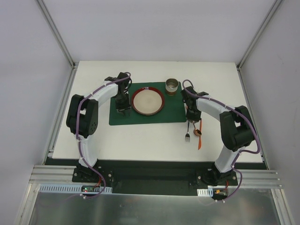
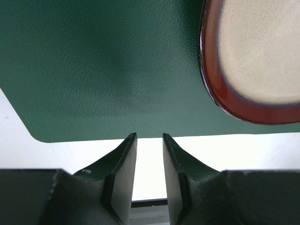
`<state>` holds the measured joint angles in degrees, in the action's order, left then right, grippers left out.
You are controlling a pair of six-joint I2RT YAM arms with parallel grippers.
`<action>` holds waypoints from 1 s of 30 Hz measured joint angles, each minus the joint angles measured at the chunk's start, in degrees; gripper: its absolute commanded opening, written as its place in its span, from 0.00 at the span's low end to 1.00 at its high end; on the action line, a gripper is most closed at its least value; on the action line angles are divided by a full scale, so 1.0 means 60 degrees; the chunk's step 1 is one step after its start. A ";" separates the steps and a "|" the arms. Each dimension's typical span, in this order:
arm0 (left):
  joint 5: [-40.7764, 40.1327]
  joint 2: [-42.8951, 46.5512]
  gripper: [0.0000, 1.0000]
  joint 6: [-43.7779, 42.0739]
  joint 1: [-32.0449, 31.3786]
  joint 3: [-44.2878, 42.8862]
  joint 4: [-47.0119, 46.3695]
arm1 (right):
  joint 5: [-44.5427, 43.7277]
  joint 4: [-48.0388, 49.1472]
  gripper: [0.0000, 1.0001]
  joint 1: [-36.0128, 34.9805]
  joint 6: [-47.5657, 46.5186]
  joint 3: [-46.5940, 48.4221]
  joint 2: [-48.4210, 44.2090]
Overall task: Set the dinner table for one person
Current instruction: Pick up the spoon from the center of the board.
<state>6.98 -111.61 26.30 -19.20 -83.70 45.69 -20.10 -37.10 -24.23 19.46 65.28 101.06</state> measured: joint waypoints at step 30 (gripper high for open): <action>0.0000 0.0000 0.26 -0.0015 0.0000 -0.0004 0.0000 | 0.0433 0.0237 0.14 0.0641 -0.0200 0.0000 0.0331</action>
<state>6.98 -111.61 26.22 -19.20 -83.72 45.69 -17.50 -35.68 -20.38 18.26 65.28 103.04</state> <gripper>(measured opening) 0.262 0.227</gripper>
